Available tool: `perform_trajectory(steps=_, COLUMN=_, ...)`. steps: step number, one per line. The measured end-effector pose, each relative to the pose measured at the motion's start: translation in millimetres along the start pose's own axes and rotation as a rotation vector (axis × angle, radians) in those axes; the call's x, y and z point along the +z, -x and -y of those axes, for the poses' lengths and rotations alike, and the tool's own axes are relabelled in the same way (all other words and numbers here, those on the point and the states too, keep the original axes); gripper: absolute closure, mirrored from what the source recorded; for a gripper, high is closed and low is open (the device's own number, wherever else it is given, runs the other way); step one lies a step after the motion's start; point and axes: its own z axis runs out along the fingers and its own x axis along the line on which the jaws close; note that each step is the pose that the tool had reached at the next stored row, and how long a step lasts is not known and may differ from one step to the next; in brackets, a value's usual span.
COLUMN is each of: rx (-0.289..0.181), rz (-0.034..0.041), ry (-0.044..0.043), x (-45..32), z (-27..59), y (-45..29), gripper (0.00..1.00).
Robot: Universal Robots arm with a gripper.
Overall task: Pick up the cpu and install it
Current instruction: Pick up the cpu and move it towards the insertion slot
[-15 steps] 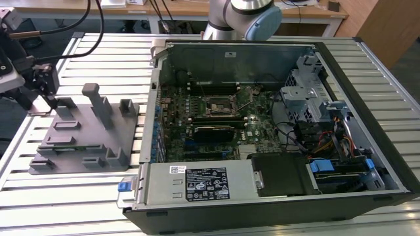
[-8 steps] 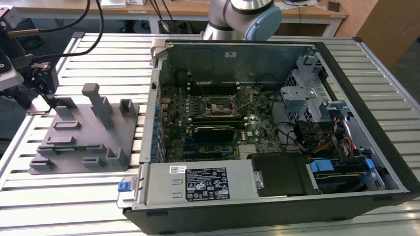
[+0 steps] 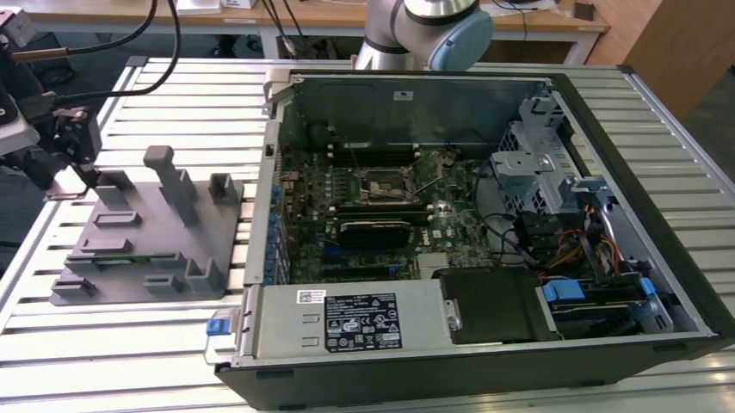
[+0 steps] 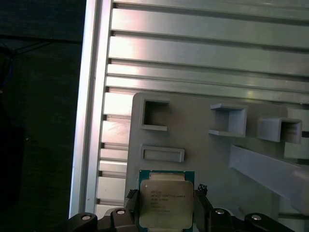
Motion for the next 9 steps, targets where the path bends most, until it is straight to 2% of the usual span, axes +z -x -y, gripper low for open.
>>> perform_trajectory(steps=9, rx=0.000, rz=-0.0002, ry=-0.0035, x=-3.2, z=-0.4, y=0.1, gripper=0.46)
